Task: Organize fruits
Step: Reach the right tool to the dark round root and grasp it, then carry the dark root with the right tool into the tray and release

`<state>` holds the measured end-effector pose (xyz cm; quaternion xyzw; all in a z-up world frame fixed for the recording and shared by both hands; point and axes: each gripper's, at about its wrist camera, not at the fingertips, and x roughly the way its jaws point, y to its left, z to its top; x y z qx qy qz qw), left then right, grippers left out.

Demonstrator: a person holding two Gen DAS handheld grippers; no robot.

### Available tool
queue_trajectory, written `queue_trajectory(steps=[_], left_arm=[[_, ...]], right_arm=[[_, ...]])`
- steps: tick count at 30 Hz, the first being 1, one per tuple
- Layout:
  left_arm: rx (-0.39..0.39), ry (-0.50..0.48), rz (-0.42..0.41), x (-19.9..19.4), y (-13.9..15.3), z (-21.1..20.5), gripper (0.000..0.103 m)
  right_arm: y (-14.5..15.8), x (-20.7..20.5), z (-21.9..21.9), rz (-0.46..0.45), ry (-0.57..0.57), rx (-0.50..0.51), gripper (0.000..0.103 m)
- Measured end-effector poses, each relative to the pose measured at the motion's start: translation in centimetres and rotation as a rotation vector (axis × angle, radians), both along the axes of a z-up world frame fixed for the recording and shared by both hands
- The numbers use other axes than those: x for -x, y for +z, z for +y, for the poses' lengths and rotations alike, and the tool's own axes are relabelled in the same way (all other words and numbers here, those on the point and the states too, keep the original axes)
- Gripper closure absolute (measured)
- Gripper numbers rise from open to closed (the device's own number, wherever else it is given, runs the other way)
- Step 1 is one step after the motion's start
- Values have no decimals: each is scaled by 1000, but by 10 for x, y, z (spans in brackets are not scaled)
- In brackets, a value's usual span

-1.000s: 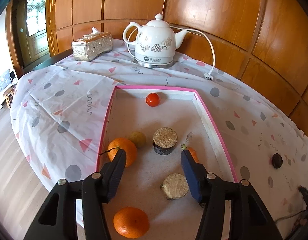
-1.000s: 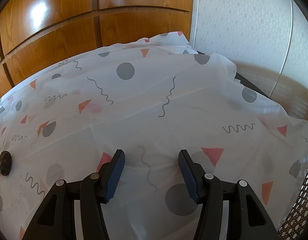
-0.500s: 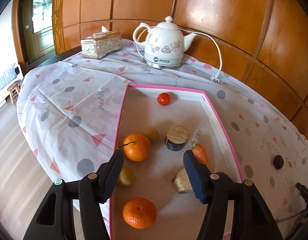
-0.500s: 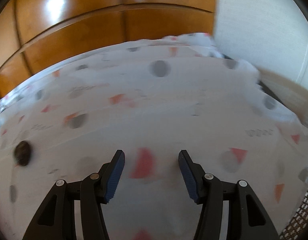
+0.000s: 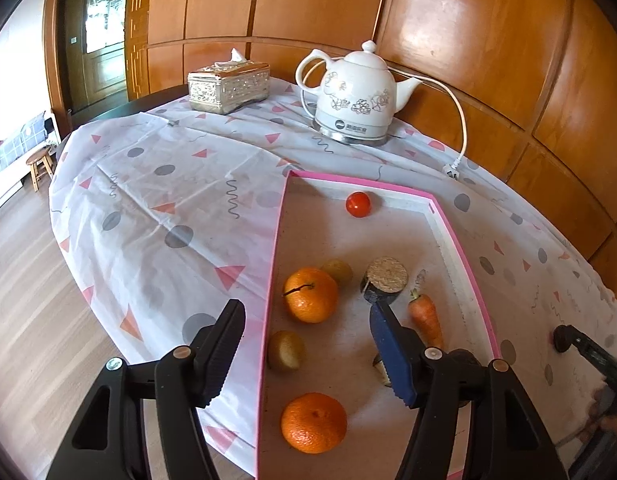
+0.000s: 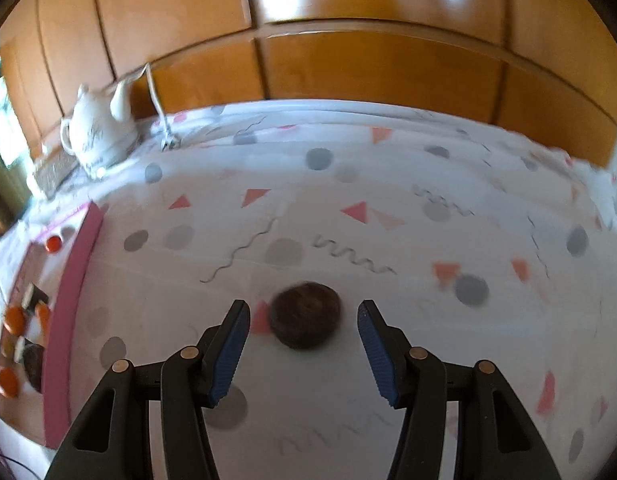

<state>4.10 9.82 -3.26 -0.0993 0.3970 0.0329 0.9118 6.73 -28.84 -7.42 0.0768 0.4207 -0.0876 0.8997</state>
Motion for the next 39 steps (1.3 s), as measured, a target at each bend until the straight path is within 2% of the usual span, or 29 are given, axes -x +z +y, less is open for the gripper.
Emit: queue_trajectory(steps=[5, 8, 9, 10, 11, 17, 25, 27, 33, 39], left_arm=[[4, 10, 4, 1, -1, 3, 37], [3, 14, 11, 1, -3, 3, 36], [3, 15, 13, 0, -4, 3, 36], [1, 16, 14, 0, -4, 3, 36], [-1, 17, 14, 0, -4, 3, 36], [-5, 33, 5, 2, -2, 4, 32], [0, 48, 0, 8, 1, 10, 32], [0, 59, 1, 10, 1, 12, 28], [8, 89, 6, 13, 0, 19, 27], [10, 109, 0, 17, 1, 22, 22]], right_arm=[[-16, -19, 2, 71, -31, 30, 46], [-27, -21, -2, 98, -38, -7, 46], [-26, -19, -1, 89, -37, 4, 47], [-26, -18, 1, 83, -33, 22, 55], [-26, -17, 3, 79, -28, 37, 57], [-26, -15, 2, 64, -29, 34, 57], [-27, -10, 3, 50, -25, 33, 57], [-27, -9, 2, 46, -26, 34, 57], [-27, -7, 3, 45, -36, 34, 57], [-25, -2, 5, 58, -49, 21, 57]])
